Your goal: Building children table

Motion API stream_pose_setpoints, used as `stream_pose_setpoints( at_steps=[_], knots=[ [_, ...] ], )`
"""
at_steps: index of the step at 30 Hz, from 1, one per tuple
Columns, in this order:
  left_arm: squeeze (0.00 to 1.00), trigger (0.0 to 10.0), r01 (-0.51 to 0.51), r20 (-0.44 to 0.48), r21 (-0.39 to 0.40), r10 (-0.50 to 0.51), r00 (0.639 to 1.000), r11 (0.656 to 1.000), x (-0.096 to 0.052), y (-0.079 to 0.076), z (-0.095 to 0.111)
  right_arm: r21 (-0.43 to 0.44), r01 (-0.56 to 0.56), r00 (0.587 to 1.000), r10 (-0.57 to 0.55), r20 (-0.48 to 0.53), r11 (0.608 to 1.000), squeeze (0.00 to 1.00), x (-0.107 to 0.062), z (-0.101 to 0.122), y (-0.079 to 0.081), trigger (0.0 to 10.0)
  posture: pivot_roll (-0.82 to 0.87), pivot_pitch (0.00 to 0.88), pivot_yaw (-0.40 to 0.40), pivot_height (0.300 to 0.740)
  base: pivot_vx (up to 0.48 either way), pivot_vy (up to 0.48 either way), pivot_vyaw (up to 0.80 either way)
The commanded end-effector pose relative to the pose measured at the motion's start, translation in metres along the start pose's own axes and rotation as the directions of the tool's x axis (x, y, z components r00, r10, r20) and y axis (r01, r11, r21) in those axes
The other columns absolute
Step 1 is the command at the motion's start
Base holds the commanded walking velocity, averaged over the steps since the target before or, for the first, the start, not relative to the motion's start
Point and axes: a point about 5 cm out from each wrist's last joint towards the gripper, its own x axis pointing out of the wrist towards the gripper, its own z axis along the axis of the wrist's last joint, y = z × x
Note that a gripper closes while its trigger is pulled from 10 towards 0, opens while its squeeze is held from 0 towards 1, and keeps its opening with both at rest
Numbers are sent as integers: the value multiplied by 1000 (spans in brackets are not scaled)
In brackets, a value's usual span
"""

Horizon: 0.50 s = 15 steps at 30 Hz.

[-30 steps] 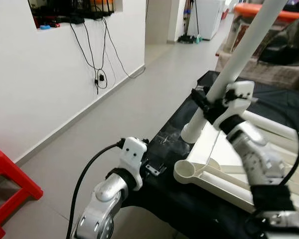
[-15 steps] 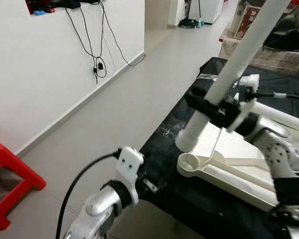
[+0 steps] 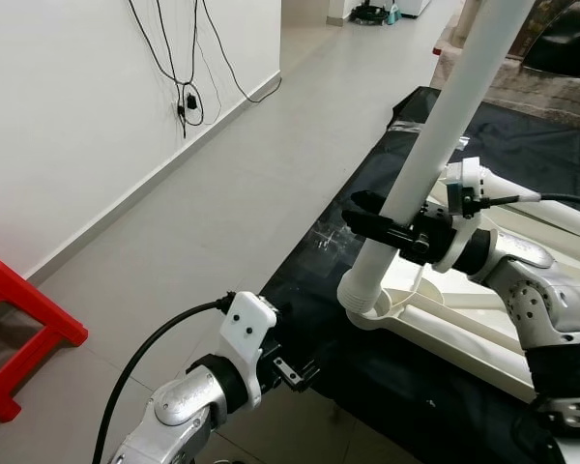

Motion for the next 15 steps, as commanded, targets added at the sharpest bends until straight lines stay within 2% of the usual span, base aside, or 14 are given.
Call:
stream_pose_setpoints(
  at_steps=[1,6,8,15],
  knots=[
    [0,10000,8,-9,-12,-8,1000,1000,-3,-2,-1,14,8,998,-7,-58,1000,0,-3,-11,-1,10000,118,184,-62,740,0,0,0],
    [0,10000,9,-15,-15,-9,1000,1000,-4,-3,0,3,-24,996,24,-83,1000,0,-4,-12,0,10000,119,193,-62,740,0,0,0],
    [0,10000,8,-20,-16,-8,1000,1000,-5,-4,0,4,-79,990,79,-117,997,0,-8,-13,4,10000,116,198,-61,740,0,0,0],
    [0,10000,9,-25,-17,-9,1000,1000,-6,-5,1,-8,-102,985,99,-141,995,0,-16,-11,2,10000,115,201,-61,740,0,0,0]
  ],
)
